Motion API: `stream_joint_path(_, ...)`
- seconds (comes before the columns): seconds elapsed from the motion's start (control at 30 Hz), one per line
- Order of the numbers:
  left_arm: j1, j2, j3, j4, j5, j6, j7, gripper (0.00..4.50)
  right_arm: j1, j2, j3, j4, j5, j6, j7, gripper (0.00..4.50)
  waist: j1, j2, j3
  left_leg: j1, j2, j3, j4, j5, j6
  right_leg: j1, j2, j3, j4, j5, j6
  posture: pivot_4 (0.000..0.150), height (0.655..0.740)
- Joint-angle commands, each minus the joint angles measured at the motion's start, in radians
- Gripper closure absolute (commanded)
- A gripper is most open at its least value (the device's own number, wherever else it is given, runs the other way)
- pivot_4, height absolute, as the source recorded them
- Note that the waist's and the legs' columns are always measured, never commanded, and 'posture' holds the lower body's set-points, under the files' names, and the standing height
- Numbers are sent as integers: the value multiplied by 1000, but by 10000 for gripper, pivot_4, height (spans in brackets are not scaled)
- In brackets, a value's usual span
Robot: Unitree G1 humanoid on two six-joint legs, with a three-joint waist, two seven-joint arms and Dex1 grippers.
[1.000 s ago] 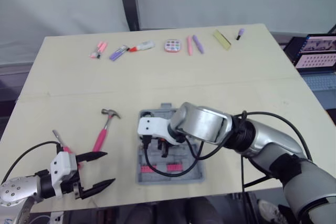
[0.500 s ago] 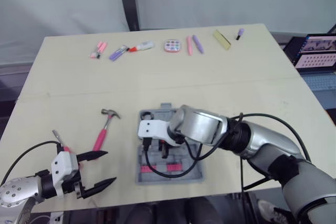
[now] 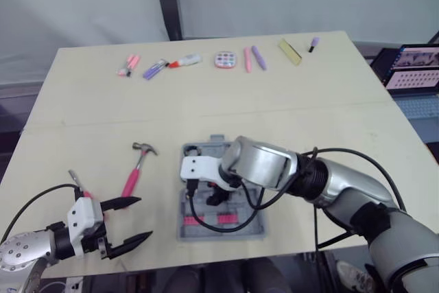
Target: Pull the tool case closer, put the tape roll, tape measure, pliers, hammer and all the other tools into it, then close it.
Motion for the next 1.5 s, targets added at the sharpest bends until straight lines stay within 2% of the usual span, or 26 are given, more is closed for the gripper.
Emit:
stream_joint_path(0.03,1,-4,-4,-40,-10,8,7,0,-27,-9,-57,-62,17,18,21,17262,0,0,0,0,0,0,0,0,0,0,0,0,0,0,0,1500,7400)
stream_joint_path(0.27,-14,-4,-8,-60,-15,31,18,0,46,-87,-229,-161,82,23,38,17262,3,0,0,0,0,0,0,0,0,0,0,0,0,0,0,1500,7400)
stream_joint_path(0.37,-30,-4,-11,-69,-22,47,23,0,138,-157,-314,-203,98,-50,54,26084,6,0,0,0,0,0,0,0,0,1,0,0,-1,0,0,1500,7400)
stream_joint_path(0.47,-47,-3,-18,-73,-22,59,26,0,249,-209,-375,-246,99,-163,67,41175,8,-1,0,0,-1,0,1,0,0,2,0,0,-2,0,0,1500,7400)
stream_joint_path(0.5,-55,-4,-22,-74,-22,63,28,0,292,-218,-400,-260,99,-209,69,44766,8,-1,0,0,-1,0,0,0,0,2,0,0,-3,0,0,1500,7400)
stream_joint_path(0.63,-76,-6,-31,-77,-21,78,33,0,443,-217,-473,-292,53,-473,68,44766,4,-1,0,0,0,2,0,0,0,2,0,0,-4,0,0,1500,7400)
stream_joint_path(0.9,-103,-1,-37,-90,-21,109,41,0,544,-209,-434,-221,-26,-636,92,44766,8,-1,0,0,0,1,0,0,0,2,1,0,-5,0,0,1500,7400)
stream_joint_path(1.5,-94,-3,-23,-113,-17,130,54,0,567,-144,-380,-31,-205,-789,157,44766,8,-1,0,0,0,1,0,0,0,3,1,0,-6,0,0,1500,7400)
